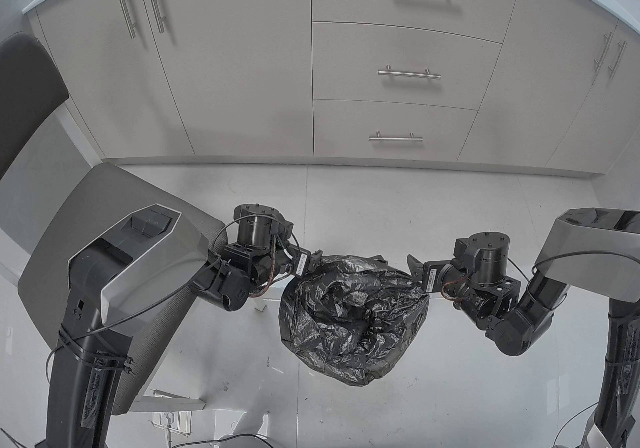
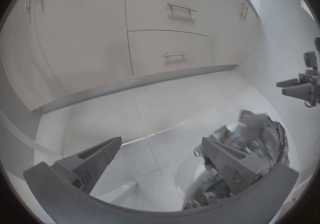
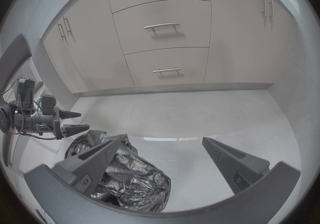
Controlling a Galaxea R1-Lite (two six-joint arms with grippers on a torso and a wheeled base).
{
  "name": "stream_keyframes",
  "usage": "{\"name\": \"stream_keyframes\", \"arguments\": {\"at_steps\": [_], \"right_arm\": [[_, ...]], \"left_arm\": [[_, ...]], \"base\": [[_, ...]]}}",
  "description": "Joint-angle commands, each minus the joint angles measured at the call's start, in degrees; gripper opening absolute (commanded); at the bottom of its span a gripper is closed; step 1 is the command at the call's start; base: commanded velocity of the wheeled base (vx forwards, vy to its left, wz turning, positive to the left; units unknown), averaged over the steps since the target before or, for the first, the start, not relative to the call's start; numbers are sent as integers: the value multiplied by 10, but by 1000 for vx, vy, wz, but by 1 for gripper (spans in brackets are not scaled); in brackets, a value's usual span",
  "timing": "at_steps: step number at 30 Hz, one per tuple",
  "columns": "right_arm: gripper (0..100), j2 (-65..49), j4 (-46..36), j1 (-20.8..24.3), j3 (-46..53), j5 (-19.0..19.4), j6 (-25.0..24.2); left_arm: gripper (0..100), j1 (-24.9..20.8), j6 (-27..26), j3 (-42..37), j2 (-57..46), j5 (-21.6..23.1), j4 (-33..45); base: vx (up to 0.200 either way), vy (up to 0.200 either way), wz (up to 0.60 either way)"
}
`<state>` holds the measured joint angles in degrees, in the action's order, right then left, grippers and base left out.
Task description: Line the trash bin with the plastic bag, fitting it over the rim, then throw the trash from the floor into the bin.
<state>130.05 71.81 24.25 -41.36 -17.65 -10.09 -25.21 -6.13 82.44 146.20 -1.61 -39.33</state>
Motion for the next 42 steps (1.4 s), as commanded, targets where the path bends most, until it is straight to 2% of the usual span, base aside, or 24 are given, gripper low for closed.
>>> {"name": "stream_keyframes", "arguments": {"at_steps": [1,10,17,18,20,22,26,35,42], "right_arm": [[100,9,21,-1,12,0,-5],[100,24,60,-2,27,2,-5],[100,24,62,-16,28,2,-4],[100,23,62,-17,28,2,-4],[100,23,62,-18,29,2,-4],[100,22,62,-17,29,2,-4],[100,21,62,-17,28,2,-4],[100,20,64,-20,32,2,-5],[100,21,64,-25,30,2,-5]], "left_arm": [[100,5,2,61,34,-30,21],[100,4,2,72,55,-29,42],[100,4,38,43,6,-33,28],[100,2,41,5,-36,-32,13],[100,2,41,-4,-46,-32,5],[100,-1,38,-49,-83,-31,-29],[100,-16,38,-116,-126,-12,-44],[100,-16,35,-112,-72,2,-62],[100,-13,2,-91,-31,4,-57]], "base": [[0,0,0],[0,0,0],[0,0,0],[0,0,0],[0,0,0],[0,0,0],[0,0,0],[0,0,0],[0,0,0]]}}
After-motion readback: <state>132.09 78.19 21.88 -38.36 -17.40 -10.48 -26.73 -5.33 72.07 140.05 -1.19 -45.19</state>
